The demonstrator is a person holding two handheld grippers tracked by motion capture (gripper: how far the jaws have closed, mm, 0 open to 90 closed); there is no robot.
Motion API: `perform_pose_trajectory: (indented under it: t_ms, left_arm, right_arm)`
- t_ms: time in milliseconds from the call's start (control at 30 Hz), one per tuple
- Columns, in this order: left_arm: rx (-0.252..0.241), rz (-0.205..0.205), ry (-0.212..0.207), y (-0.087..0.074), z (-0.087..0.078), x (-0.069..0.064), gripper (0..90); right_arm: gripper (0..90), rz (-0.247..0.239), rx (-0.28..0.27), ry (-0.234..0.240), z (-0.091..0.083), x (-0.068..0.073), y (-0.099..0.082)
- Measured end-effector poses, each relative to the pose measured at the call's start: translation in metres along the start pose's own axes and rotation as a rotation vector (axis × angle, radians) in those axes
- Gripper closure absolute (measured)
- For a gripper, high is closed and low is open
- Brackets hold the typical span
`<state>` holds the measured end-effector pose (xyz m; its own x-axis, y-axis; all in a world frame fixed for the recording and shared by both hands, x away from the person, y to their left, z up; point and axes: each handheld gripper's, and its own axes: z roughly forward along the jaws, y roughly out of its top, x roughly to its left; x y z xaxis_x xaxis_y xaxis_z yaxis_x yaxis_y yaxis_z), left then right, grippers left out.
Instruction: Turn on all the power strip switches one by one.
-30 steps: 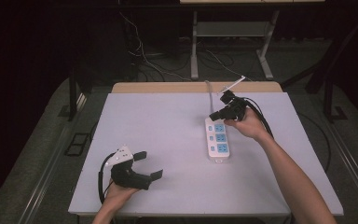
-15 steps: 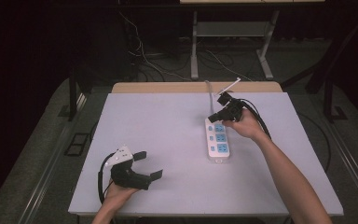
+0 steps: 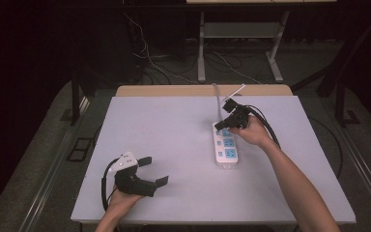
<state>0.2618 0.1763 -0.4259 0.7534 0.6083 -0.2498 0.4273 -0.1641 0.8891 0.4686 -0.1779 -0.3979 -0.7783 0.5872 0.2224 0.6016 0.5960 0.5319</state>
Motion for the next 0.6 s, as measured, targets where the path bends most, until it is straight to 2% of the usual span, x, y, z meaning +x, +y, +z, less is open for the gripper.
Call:
perform_pose_trajectory:
  t_ms: [133, 200, 600]
  left_arm:
    - [-0.001, -0.001, -0.001, 0.0001, -0.0002, -0.0002, 0.0]
    - [-0.003, -0.002, -0.002, 0.0001, -0.0003, -0.0001, 0.0]
    - [-0.003, 0.001, -0.003, 0.0, -0.0001, -0.0012, 0.0]
  right_arm:
    - [90.0, 0.001, 0.02, -0.003, 0.0056, 0.0016, -0.0009]
    - [90.0, -0.012, 0.037, -0.024, 0.0072, 0.0032, -0.0008]
    - [90.0, -0.017, 0.035, -0.031, 0.0084, 0.0042, -0.0021]
